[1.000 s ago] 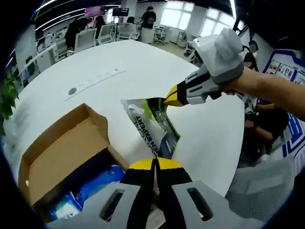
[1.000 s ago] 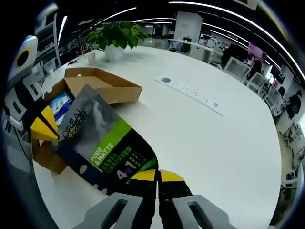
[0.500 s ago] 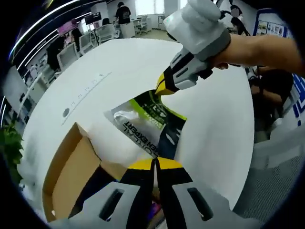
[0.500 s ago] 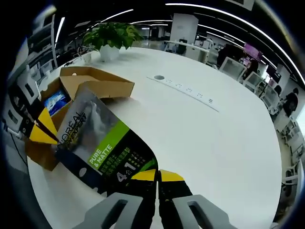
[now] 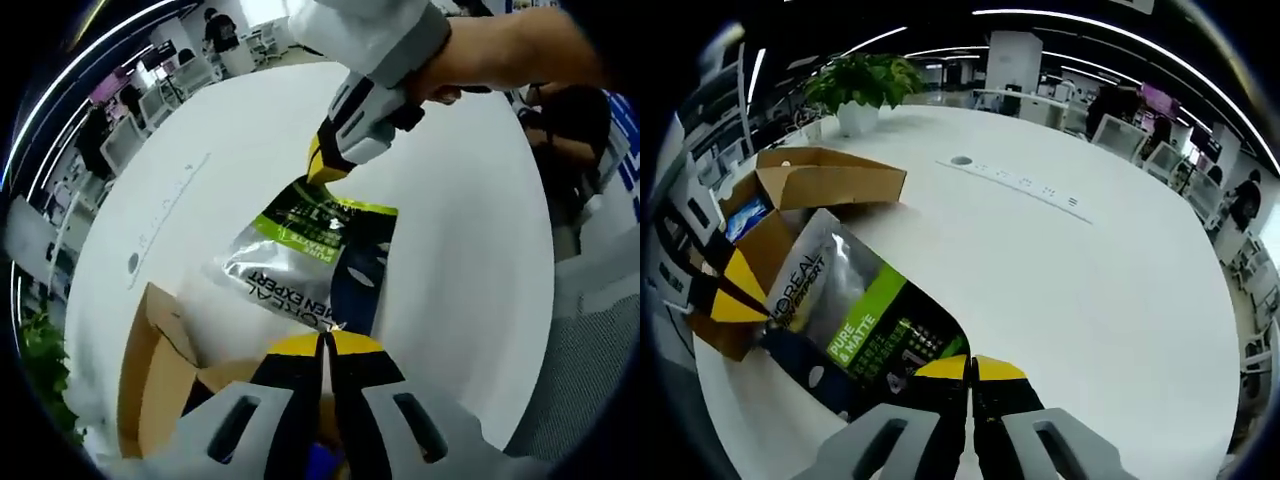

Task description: Operate the shoe box by opening the lid, removing the specified soft item, and placing it in the target area until the item is outside and the box remains undamaged.

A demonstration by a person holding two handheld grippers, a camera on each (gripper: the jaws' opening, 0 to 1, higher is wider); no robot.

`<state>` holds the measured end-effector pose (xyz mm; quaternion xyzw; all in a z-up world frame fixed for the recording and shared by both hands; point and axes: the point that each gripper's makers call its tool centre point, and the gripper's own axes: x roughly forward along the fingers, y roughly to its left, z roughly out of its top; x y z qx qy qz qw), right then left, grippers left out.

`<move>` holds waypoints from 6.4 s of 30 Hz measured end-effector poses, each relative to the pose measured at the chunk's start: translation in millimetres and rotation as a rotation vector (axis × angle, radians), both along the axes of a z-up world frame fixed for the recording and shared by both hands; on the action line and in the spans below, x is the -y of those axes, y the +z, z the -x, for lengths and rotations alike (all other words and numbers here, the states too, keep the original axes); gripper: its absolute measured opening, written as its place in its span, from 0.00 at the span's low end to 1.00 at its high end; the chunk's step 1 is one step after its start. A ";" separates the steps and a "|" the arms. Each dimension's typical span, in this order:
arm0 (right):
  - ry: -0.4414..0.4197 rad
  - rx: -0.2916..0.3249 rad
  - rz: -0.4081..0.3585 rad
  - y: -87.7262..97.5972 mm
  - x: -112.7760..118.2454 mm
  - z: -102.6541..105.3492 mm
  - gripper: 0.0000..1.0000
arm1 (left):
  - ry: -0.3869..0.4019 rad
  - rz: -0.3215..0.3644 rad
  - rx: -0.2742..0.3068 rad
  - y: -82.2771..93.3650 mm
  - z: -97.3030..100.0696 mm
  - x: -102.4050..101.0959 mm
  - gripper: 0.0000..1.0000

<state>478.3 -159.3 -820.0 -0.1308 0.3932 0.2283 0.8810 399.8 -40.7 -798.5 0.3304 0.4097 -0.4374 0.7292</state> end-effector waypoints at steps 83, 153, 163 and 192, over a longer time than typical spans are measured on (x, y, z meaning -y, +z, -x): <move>-0.009 0.025 -0.053 27.3 -9.5 30.6 0.37 | 0.240 0.307 -0.063 52.8 3.7 -34.3 0.22; 0.394 -0.014 -0.288 76.8 -225.3 97.3 0.42 | 0.815 0.283 0.075 53.5 54.5 -328.2 0.36; 0.423 -0.040 -0.296 65.1 -254.1 98.4 0.38 | 0.871 0.268 0.055 37.5 61.2 -340.9 0.30; 0.433 -0.100 -0.285 34.8 -314.0 85.9 0.24 | 0.967 0.343 0.040 27.8 64.0 -347.3 0.06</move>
